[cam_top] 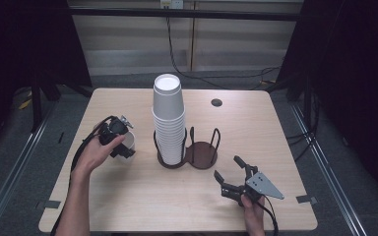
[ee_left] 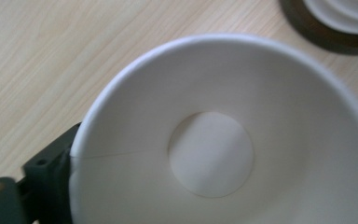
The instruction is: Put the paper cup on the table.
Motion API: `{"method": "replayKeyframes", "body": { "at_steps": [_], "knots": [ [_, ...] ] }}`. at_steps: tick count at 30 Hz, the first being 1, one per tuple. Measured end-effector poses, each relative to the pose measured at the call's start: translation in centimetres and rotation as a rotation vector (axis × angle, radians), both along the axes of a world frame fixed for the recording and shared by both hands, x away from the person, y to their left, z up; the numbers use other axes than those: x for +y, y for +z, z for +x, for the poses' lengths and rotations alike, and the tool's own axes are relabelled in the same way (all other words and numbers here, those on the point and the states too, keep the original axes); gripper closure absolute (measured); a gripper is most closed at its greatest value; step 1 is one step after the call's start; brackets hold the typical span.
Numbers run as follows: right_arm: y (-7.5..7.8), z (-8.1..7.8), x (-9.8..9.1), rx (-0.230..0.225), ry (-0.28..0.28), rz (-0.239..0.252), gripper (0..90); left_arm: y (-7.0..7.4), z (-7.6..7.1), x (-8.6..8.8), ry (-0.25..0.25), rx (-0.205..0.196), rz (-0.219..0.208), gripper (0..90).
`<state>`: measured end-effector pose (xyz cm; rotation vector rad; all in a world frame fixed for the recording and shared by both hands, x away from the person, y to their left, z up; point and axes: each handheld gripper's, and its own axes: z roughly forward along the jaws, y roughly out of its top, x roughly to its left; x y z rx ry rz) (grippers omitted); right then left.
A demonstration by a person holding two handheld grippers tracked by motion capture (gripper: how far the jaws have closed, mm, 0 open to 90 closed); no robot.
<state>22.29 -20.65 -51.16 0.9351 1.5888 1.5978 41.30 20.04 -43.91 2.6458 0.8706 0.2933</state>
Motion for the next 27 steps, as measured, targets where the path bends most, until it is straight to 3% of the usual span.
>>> {"method": "replayKeyframes", "body": {
  "at_steps": [3,7,11,16,18,21,24,27],
  "knots": [
    [0.0,0.0,0.0,0.000,0.000,0.000,13.7,-0.4,-0.1,0.2,-0.004,-0.007,-0.003,2.2],
    [0.0,0.0,0.0,0.000,0.001,0.000,13.7,-1.2,-0.2,0.6,0.008,0.018,-0.029,0.3],
    [0.0,0.0,0.0,0.000,0.001,0.000,13.7,-1.5,-0.8,1.3,0.006,-0.001,-0.054,0.8],
    [0.0,0.0,0.0,0.000,0.000,0.000,13.7,-1.6,-1.0,2.3,0.006,-0.019,-0.099,7.4],
    [0.0,0.0,0.0,0.000,0.000,0.000,13.7,-1.8,-1.4,2.8,0.012,-0.009,-0.127,16.0],
    [0.0,0.0,0.0,-0.001,-0.001,0.000,13.7,-1.9,-1.8,3.3,0.011,-0.034,-0.121,16.0],
    [0.0,0.0,0.0,0.000,0.000,0.000,13.7,-1.9,-2.2,3.8,0.018,-0.033,-0.179,16.3],
    [0.0,0.0,0.0,0.000,0.000,0.002,13.7,-1.7,-2.6,4.3,0.032,-0.060,-0.207,16.3]
  ]
}}
